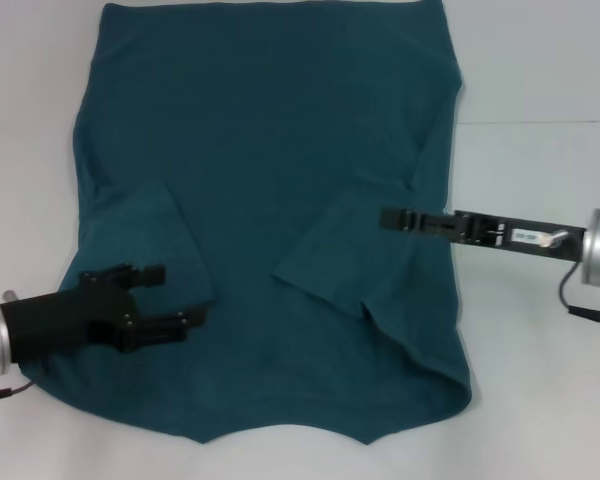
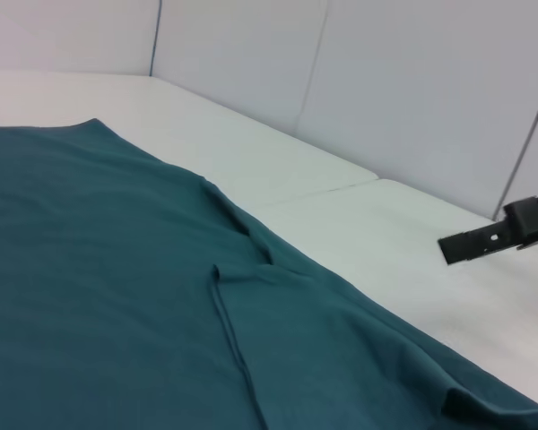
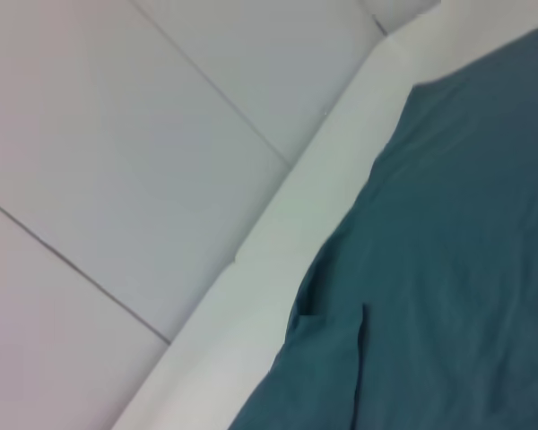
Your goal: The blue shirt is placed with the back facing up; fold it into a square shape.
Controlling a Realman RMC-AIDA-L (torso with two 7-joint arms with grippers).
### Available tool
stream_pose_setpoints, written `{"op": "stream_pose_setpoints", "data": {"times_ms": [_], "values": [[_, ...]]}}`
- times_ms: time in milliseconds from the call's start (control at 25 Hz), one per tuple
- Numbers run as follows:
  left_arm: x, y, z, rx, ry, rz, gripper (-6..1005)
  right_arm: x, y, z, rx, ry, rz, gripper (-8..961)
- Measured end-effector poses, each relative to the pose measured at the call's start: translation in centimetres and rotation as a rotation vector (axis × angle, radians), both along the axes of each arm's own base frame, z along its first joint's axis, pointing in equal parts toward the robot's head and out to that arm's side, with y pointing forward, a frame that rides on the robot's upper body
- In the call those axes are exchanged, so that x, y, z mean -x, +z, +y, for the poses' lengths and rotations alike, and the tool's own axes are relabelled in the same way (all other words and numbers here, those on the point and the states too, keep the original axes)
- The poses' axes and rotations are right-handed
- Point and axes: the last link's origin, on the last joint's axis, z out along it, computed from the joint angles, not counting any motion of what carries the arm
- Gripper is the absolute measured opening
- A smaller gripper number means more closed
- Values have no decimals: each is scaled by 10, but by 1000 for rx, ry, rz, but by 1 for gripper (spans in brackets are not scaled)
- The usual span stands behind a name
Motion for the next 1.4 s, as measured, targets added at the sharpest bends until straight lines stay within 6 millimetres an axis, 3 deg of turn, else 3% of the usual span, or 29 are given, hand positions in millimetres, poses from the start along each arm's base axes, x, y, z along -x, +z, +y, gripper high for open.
{"op": "stream_pose_setpoints", "data": {"times_ms": [240,680,1120,1400], "values": [[15,9,-8,-38,63,-18,784,-7,12,0,-42,-9,18,899],[46,36,-23,-120,281,-69,780,-4,14,4,-51,-6,18,900],[65,48,-36,-156,444,-137,776,-5,16,5,-50,-11,16,899],[76,43,-43,-137,508,-109,773,-7,17,5,-49,-12,10,900]]}}
